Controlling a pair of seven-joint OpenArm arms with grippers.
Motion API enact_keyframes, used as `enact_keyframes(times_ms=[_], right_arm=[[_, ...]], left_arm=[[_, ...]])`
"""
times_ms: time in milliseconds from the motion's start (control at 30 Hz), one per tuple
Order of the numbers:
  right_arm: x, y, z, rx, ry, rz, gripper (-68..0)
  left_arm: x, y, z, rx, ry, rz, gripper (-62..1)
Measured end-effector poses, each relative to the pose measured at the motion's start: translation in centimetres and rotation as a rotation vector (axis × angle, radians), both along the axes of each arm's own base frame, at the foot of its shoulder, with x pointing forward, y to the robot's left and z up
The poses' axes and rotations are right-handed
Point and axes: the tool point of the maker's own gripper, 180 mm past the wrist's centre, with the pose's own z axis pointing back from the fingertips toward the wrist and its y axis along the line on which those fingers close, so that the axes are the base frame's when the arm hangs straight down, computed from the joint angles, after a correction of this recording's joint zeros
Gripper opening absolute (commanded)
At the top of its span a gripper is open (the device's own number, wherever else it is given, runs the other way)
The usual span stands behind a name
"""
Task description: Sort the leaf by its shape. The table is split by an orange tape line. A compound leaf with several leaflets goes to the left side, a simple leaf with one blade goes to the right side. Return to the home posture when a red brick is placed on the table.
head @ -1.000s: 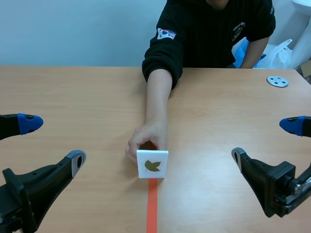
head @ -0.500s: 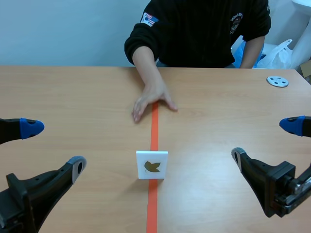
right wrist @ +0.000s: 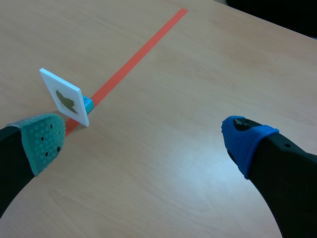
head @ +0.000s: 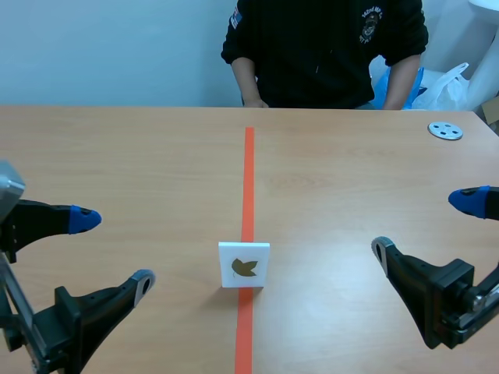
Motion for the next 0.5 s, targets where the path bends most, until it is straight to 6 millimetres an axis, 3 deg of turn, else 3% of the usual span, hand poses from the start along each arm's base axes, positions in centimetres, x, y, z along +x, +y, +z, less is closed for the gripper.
enact_keyframes(times_ms=[500], right_arm=[[0.0,0.0,0.0,0.000,0.000,0.000,0.4]], left_arm=[[1.5,-4.0,-4.3,0.025,-0.017,-0.208,1.4]])
